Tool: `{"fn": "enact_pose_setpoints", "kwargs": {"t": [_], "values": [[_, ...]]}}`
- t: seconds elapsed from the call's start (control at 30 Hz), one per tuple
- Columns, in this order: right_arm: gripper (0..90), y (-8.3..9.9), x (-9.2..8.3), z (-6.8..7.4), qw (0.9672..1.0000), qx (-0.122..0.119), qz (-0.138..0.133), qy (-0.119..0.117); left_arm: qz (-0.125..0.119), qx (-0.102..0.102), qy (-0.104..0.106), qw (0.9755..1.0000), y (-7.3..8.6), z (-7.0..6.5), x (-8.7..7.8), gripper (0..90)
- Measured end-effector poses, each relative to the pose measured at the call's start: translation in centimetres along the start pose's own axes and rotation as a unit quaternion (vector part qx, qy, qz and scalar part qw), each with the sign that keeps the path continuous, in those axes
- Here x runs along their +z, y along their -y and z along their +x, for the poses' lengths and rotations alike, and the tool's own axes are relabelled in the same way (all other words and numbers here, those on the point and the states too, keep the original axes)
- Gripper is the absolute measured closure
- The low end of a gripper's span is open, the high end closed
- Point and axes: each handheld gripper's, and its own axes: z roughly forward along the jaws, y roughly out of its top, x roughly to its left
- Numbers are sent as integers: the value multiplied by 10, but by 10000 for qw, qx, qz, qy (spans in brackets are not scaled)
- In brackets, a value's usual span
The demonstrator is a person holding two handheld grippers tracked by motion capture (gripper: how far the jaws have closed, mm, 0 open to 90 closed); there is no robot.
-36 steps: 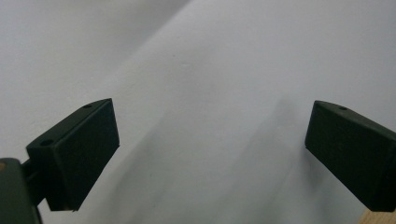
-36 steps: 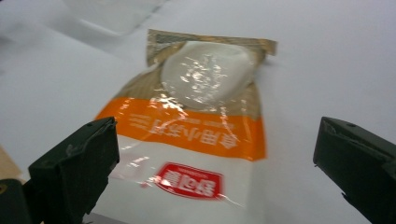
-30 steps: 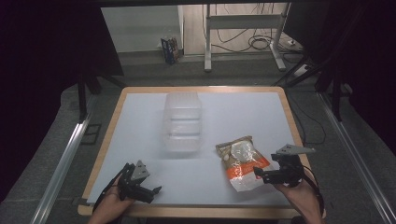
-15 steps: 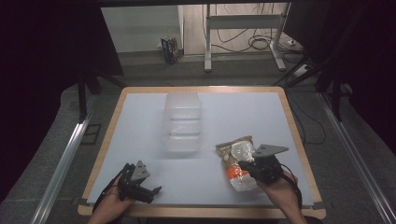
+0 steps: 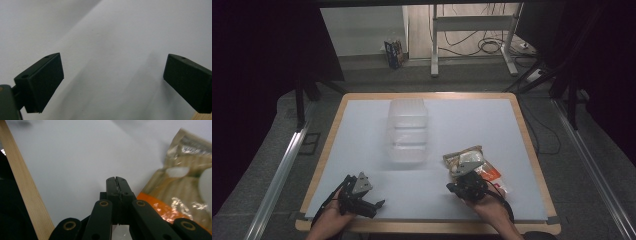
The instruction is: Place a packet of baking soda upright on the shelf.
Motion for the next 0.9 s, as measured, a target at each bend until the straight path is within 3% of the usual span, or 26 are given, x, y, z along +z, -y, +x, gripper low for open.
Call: {"fn": "enact_pose_setpoints", "kwargs": {"t": [0.13,0.37,0.9], "values": [[888,5,8,3,9998,-39,208,12,-4,11,0,10000,0,0,0,30],[889,11,13,6,9976,-305,520,348,-22,1,5,10000,0,0,-1,30],[889,27,-2,-10,9959,-152,669,596,-25,2,12,10000,0,0,-1,30]]}}
